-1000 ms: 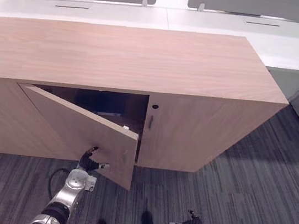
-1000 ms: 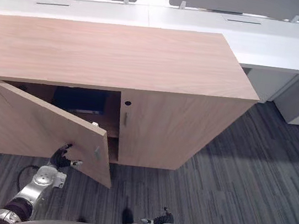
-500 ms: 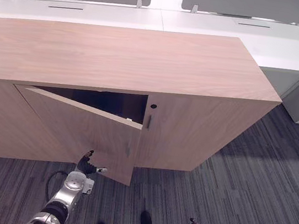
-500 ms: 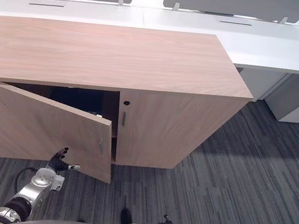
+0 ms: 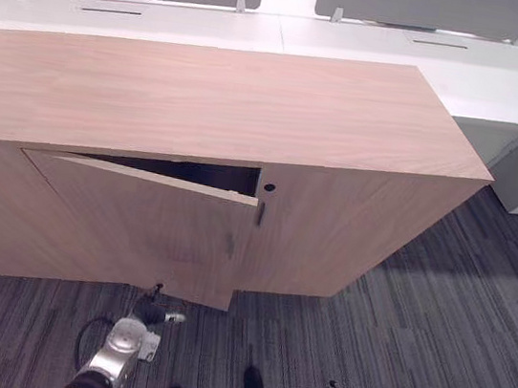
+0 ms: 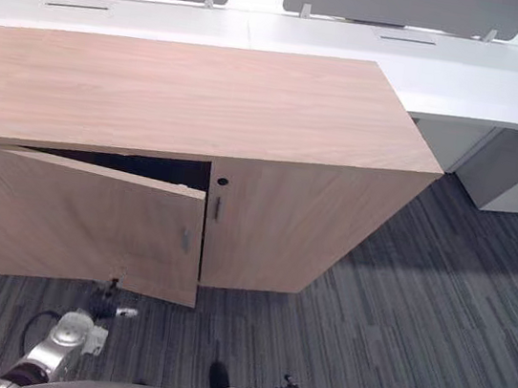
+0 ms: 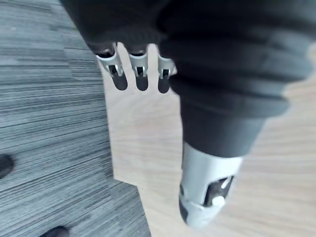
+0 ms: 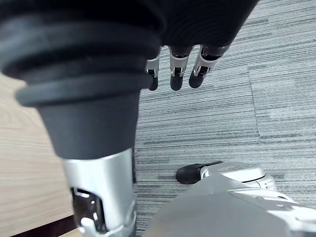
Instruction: Walk over to the cabinet, pick up the folder, carry it to the office cabinet, place the folder inside the office cabinet, then close the office cabinet door
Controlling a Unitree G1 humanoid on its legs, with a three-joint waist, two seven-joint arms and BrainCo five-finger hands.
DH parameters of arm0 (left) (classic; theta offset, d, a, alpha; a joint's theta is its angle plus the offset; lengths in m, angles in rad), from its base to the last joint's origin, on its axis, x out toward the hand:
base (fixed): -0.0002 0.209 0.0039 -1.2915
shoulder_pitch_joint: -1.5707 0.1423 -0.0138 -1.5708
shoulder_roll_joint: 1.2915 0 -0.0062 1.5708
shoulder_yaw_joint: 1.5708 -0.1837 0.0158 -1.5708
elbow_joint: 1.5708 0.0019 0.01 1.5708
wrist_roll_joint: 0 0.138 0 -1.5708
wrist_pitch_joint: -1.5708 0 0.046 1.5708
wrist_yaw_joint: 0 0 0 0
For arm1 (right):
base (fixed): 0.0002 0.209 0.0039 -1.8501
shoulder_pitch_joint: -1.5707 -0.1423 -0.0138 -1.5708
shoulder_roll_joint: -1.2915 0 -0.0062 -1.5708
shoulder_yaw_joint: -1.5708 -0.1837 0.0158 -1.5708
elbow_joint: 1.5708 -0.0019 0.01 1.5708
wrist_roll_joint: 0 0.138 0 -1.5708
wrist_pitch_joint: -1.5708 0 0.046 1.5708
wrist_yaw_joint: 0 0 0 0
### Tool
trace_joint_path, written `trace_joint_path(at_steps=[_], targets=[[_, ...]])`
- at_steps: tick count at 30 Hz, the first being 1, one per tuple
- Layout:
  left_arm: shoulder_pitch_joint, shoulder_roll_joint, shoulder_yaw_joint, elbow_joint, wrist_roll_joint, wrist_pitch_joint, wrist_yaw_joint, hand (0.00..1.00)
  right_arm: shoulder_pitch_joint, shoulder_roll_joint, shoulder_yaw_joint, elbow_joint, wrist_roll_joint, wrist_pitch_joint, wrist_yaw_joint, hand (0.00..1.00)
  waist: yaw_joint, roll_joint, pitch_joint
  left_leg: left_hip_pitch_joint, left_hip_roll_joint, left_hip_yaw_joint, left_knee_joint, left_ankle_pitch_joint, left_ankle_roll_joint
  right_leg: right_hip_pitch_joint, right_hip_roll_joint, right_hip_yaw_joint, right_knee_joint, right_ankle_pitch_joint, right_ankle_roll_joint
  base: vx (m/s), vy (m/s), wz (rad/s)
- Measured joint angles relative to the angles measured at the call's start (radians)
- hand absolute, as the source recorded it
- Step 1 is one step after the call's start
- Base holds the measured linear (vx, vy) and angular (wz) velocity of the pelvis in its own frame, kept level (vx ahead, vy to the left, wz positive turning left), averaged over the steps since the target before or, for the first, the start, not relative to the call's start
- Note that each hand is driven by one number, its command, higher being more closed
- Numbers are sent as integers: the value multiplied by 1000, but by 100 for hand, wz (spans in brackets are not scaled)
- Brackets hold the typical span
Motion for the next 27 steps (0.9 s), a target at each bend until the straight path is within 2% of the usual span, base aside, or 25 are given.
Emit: trace_joint_path(at_steps=[3, 7, 19, 22, 27], targets=[[41, -5, 50, 90, 4, 1, -14, 0, 2, 0, -5, 17, 12, 1, 1, 0, 4, -2, -10, 6, -4, -15, -8, 5, 0, 10, -9, -18, 0, -8, 4, -67, -19, 15], [87, -5, 113, 165, 21, 10, -15, 0, 1, 0, -19, 35, 32, 0, 1, 0, 26, -6, -18, 18, -12, -18, -27, 16, -2, 16, -18, -24, -1, -17, 5, -57, -7, 6], [114, -7, 232, 185, 43, 17, -17, 0, 2, 13, -59, 45, 41, 1, 7, 0, 35, -19, -23, 20, -27, -63, -34, 19, 4, 40, -37, -75, 2, -27, 9, -5, -8, 11], [116, -8, 252, 185, 42, 19, -17, 0, -4, 16, -78, 55, 41, 1, 8, 0, 49, -23, -23, 22, -24, -71, -34, 20, 6, 48, -37, -91, 6, -26, 11, 23, -32, 11], [122, -18, 282, 185, 38, 19, -15, 0, -12, 16, -85, 71, 41, 1, 8, 0, 53, -22, -18, 41, -23, -72, -34, 19, 14, 69, -36, -96, 6, -33, 11, 6, -13, 2]])
